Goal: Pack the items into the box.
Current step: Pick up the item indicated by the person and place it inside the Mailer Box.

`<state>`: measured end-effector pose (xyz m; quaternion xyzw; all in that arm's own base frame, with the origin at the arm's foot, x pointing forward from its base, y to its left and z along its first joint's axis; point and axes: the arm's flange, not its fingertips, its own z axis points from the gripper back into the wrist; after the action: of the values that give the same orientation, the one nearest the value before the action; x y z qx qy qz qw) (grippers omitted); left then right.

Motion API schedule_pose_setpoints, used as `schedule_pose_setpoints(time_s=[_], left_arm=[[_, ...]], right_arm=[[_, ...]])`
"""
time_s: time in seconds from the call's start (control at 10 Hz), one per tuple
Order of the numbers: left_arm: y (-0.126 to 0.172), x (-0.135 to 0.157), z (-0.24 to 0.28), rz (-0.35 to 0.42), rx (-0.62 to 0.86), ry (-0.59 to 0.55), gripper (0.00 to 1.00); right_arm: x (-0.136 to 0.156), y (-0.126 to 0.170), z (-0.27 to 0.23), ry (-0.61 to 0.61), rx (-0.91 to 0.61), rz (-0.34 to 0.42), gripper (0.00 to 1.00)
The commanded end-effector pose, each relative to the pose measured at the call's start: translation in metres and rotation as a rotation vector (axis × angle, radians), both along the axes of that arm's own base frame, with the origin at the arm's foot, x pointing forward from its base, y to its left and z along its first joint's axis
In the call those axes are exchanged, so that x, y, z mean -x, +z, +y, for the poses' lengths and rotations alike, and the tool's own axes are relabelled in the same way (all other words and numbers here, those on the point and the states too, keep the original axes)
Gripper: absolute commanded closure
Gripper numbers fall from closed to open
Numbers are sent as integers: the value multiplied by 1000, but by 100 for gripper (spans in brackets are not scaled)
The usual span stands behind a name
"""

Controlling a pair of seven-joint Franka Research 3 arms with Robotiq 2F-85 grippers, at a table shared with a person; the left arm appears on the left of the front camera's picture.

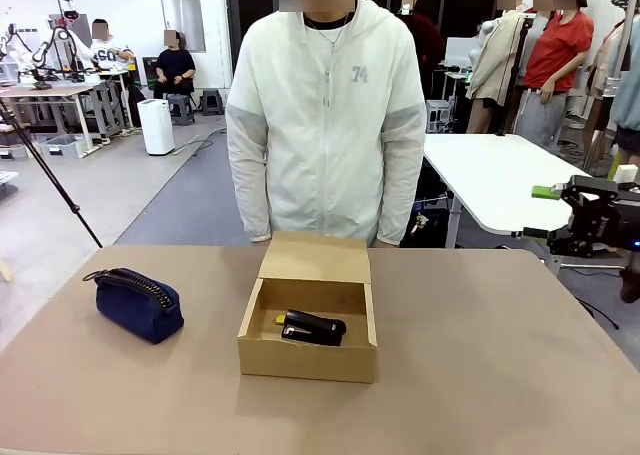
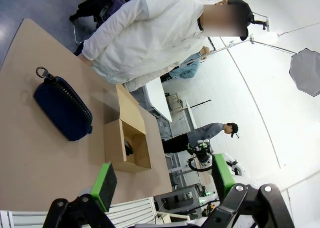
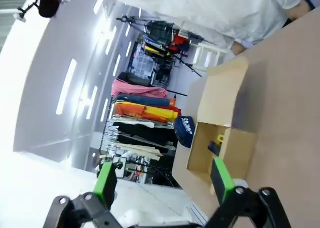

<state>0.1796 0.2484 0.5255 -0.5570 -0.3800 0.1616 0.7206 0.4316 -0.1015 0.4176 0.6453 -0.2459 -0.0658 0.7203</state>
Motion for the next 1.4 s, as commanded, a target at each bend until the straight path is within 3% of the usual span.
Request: schedule_pose_setpoints(time_s=[0.0, 1.3], left_arm=[[2, 0, 0, -30, 4, 0, 0], [2, 0, 0, -30, 4, 0, 0]], right_arm=[[7, 10, -7, 5, -19, -25, 0], [7, 10, -7, 5, -19, -25, 0]])
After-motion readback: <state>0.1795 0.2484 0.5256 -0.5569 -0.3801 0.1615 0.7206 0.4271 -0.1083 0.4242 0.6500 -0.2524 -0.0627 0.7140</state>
